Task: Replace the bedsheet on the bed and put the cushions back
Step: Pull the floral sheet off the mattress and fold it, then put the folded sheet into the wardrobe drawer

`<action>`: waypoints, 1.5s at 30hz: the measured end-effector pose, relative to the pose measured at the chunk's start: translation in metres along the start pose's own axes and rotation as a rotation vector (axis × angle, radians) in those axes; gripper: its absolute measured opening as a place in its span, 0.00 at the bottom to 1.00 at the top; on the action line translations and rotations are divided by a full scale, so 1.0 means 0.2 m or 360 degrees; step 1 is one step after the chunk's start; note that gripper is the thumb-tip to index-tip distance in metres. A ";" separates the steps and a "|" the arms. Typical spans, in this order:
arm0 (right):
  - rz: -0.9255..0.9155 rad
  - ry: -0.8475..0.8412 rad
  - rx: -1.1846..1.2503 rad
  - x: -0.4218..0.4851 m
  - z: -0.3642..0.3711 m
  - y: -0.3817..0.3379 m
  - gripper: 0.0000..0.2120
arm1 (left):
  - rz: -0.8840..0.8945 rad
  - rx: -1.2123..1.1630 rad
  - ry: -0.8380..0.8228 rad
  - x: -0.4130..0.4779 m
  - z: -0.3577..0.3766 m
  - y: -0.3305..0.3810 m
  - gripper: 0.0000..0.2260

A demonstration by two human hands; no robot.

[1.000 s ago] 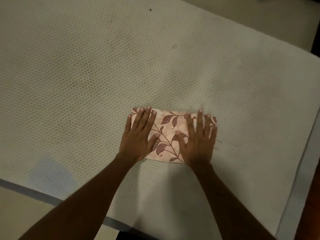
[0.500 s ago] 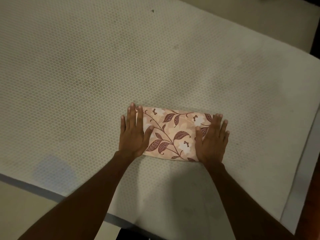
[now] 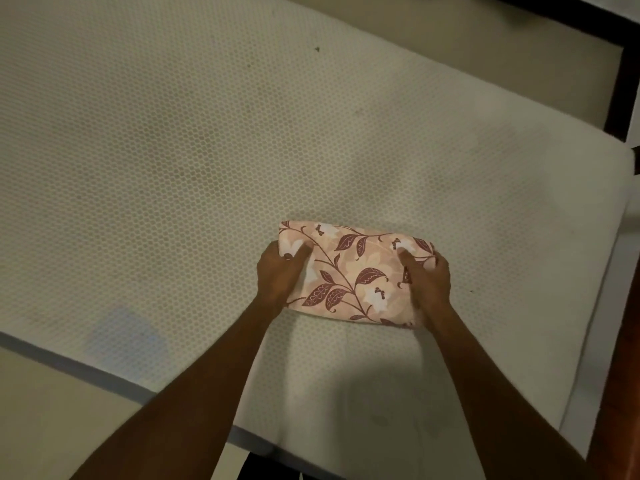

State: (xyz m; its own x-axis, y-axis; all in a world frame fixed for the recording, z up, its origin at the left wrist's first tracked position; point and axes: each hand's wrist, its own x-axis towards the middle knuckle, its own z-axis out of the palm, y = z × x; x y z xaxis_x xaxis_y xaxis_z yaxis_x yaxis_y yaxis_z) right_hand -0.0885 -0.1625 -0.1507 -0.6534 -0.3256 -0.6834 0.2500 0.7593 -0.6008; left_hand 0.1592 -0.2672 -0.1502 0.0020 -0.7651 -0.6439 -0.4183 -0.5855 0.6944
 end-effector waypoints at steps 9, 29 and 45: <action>0.0102 -0.0677 0.0229 -0.24 -0.10 -0.02 0.24 | -0.0313 -0.0287 -0.0282 -0.09 -0.20 -0.01 0.18; 0.0243 -0.1239 0.0220 -1.48 -0.65 -0.73 0.27 | -0.0479 -0.0694 -0.0547 -1.49 -1.04 0.60 0.24; 0.0214 -0.1747 0.0302 -2.34 -0.62 -1.23 0.26 | -0.0069 -0.1339 -0.0244 -2.22 -1.67 0.87 0.24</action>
State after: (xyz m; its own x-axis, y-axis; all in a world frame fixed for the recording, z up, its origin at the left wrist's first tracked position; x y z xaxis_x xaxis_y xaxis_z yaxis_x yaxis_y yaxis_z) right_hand 0.0673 -0.1266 0.3693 0.3476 -0.6388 -0.6863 0.4371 0.7580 -0.4841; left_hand 0.3890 -0.1192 0.3649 -0.1457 -0.7281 -0.6698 0.3926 -0.6640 0.6363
